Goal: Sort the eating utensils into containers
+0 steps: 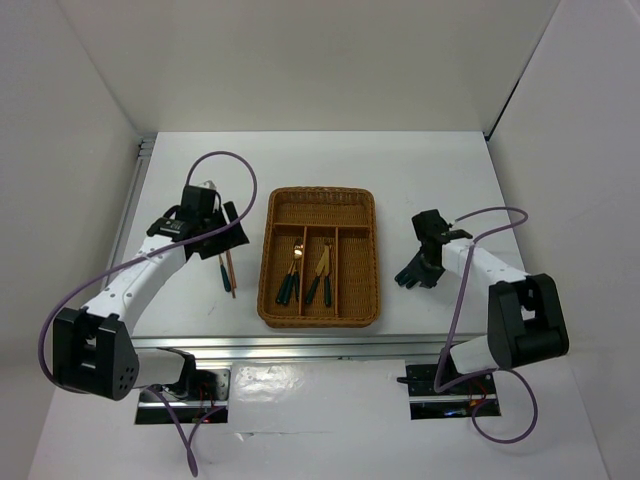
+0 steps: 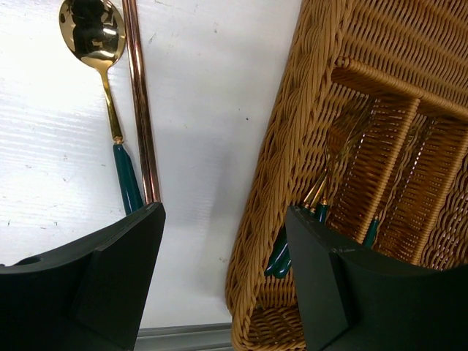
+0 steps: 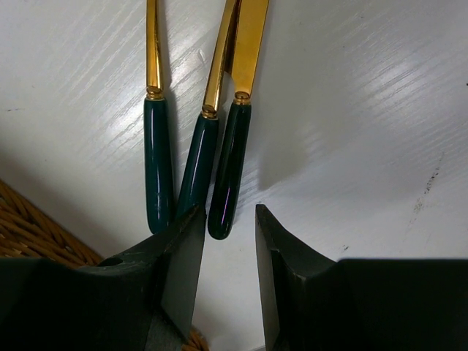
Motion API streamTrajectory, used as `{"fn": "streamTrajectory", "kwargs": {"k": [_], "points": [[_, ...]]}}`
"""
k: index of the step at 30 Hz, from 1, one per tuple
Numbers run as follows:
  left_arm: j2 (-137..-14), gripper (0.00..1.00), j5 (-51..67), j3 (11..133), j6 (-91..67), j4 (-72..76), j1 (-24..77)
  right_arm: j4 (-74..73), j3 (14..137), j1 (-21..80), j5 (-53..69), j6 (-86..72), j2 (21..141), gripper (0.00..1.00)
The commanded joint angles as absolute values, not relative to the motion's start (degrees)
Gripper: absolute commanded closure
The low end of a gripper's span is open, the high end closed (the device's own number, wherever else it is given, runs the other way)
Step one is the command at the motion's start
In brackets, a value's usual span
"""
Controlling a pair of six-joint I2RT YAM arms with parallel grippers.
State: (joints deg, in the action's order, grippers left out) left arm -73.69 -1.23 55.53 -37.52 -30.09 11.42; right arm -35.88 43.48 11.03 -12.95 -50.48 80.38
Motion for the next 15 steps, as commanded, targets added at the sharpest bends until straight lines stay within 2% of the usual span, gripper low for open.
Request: {"fn": "streamTrajectory", "kwargs": {"k": [1, 15], "points": [[-74.09, 0.19, -0.79, 57.57, -36.39, -29.09, 11.16, -33.93, 42.89, 10.81, -13.36, -50.19, 81.64, 0.59], [-74.62, 0.2, -0.79, 57.57, -36.39, -29.62, 10.63, -31.73, 41.31, 10.81, -13.36, -50.19, 84.81, 0.6]]}}
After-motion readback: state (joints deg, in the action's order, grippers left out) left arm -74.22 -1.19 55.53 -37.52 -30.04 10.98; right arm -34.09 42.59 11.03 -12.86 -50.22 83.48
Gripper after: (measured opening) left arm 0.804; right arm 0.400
